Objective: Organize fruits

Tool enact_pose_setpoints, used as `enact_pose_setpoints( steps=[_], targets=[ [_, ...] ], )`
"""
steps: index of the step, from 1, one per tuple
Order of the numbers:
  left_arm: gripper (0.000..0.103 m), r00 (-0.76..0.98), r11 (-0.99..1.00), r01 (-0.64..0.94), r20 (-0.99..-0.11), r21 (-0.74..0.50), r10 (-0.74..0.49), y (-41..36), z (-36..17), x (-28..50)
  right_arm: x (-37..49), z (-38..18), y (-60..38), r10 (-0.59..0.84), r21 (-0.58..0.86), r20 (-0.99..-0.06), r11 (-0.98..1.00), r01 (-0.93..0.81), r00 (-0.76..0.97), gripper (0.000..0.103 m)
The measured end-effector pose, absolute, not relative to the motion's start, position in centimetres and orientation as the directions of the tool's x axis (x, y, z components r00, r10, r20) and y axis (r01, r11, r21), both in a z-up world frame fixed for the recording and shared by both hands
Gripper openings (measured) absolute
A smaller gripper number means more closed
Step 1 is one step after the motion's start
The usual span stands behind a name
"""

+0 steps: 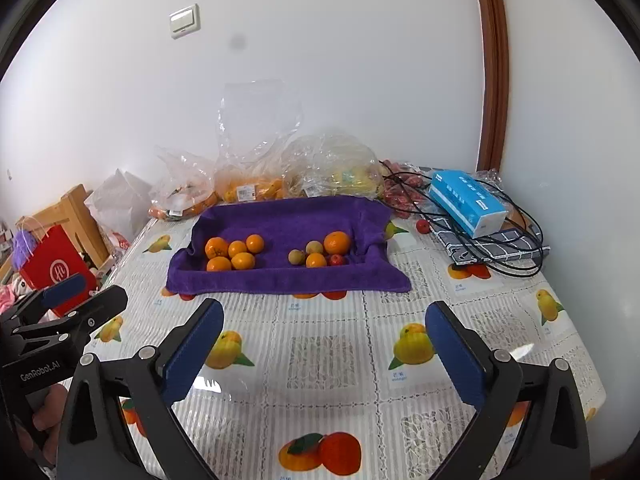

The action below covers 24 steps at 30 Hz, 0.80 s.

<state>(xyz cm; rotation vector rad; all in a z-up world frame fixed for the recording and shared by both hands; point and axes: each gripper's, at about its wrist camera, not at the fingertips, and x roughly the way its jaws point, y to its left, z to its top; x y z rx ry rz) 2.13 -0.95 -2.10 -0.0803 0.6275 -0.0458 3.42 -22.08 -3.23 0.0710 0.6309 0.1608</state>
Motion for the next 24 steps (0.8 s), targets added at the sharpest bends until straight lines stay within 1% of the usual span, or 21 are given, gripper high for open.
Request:
enact_pose_setpoints(
  steps=[8, 14, 24],
  targets=[
    [0.094, 0.821, 0.997, 0.008, -0.569, -0.08, -0.052, -1.16, -1.69, 1.67, 2.82, -3.03, -22.58, 0.184, 0.138, -0.58, 0.982, -0.127, 0.793, 0.1],
    [0.094, 0.822, 0.996, 0.001, -0.567, -0.091, -0.052, -0.95, -1.65, 1.71, 2.55, -3.08, -22.4, 0.17, 0.114, -0.58, 0.985, -0.127, 0.797, 0.1],
    [0.094, 0.82, 0.996, -0.002, -0.57, -0.088, -0.049, -1.01, -1.78, 1.8, 2.46, -3.16, -22.23, 0.173, 0.118, -0.58, 0.985, -0.128, 0.796, 0.1]
  ],
)
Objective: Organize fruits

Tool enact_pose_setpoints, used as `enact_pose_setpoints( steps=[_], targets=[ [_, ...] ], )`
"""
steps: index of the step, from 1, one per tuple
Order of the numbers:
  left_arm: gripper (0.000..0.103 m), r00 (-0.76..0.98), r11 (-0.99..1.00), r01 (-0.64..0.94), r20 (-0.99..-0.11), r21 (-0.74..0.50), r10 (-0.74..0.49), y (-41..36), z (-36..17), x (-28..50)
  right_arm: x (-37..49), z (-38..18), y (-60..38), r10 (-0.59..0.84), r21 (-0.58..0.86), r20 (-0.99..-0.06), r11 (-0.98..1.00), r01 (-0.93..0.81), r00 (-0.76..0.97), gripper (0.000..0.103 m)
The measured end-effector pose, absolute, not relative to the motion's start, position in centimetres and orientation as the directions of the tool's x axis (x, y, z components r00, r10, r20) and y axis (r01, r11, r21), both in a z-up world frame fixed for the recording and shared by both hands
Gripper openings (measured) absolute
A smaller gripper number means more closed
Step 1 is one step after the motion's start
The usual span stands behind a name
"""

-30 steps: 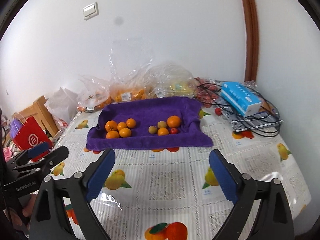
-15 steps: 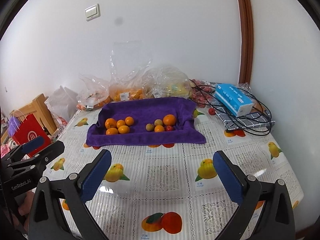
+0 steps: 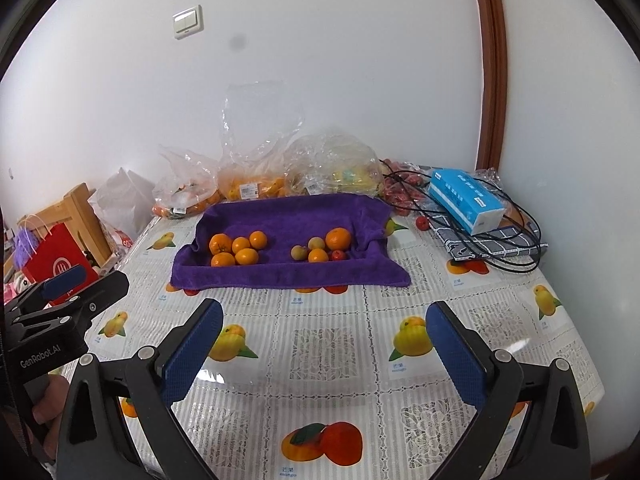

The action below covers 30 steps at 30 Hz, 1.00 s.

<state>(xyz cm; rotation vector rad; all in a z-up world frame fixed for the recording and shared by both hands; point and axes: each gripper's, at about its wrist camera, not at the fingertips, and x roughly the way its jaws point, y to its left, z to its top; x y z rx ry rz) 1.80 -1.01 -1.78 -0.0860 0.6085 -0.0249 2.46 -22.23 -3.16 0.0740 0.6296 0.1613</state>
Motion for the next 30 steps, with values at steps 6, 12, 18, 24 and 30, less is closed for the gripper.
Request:
enact_pose_setpoints(
  steps=[6, 12, 18, 24, 30],
  targets=[
    [0.094, 0.819, 0.996, 0.001, -0.571, -0.086, -0.05, -0.98, -1.81, 1.84, 2.46, -3.18, -22.26, 0.172, 0.119, -0.578, 0.985, -0.126, 0.798, 0.1],
    [0.094, 0.819, 0.996, 0.0, -0.571, -0.087, -0.05, -1.0, -1.84, 1.85, 2.45, -3.21, -22.22, 0.174, 0.12, -0.579, 0.985, -0.127, 0.796, 0.1],
    [0.094, 0.82, 0.996, 0.001, -0.57, -0.09, -0.052, -0.99, -1.84, 1.83, 2.34, -3.27, -22.2, 0.175, 0.122, -0.579, 0.984, -0.127, 0.796, 0.1],
    [0.094, 0.82, 0.996, 0.001, -0.57, -0.091, -0.053, -0.97, -1.86, 1.78, 2.28, -3.31, -22.22, 0.174, 0.121, -0.579, 0.984, -0.127, 0.796, 0.1],
    [0.094, 0.819, 0.996, 0.0, -0.571, -0.092, -0.052, -0.92, -1.84, 1.77, 2.28, -3.31, -22.2, 0.173, 0.12, -0.579, 0.985, -0.126, 0.796, 0.1]
  ],
)
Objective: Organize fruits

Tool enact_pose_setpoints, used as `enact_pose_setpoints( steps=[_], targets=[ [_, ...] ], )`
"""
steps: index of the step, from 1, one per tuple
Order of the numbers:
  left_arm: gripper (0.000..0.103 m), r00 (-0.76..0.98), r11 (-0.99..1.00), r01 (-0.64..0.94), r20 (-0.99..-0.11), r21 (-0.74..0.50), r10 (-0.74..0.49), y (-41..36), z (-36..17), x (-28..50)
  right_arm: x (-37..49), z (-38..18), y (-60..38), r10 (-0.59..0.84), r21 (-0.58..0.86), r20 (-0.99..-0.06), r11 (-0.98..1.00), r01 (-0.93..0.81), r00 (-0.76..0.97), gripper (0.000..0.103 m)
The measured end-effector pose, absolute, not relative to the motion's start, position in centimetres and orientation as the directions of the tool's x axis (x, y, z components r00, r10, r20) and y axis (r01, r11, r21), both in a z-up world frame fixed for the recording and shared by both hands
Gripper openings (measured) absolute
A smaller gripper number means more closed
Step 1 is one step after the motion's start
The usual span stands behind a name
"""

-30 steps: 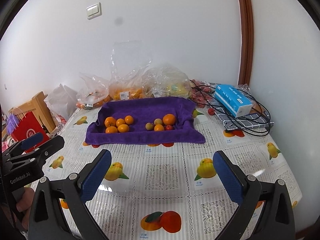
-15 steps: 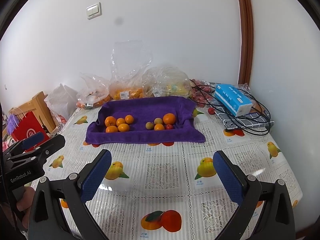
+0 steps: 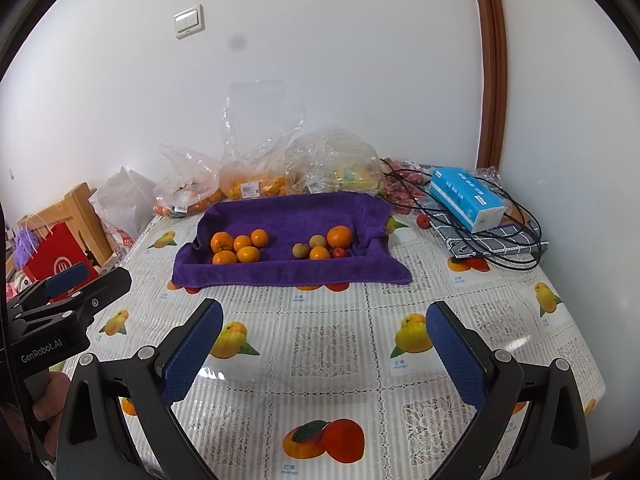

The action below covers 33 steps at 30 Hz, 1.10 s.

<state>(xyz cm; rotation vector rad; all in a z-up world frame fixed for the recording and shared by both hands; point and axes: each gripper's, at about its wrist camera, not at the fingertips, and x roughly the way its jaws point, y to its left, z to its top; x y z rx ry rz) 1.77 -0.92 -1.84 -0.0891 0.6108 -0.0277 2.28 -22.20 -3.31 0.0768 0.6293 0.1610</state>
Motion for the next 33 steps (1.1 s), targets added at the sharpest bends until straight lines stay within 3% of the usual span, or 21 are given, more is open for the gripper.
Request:
enact_pose_setpoints(
  steps=[33],
  targets=[
    [0.094, 0.82, 0.996, -0.005, -0.57, -0.089, -0.047, -0.84, -1.5, 1.75, 2.11, -3.24, -22.02, 0.175, 0.121, -0.576, 0.984, -0.129, 0.798, 0.1]
  ],
)
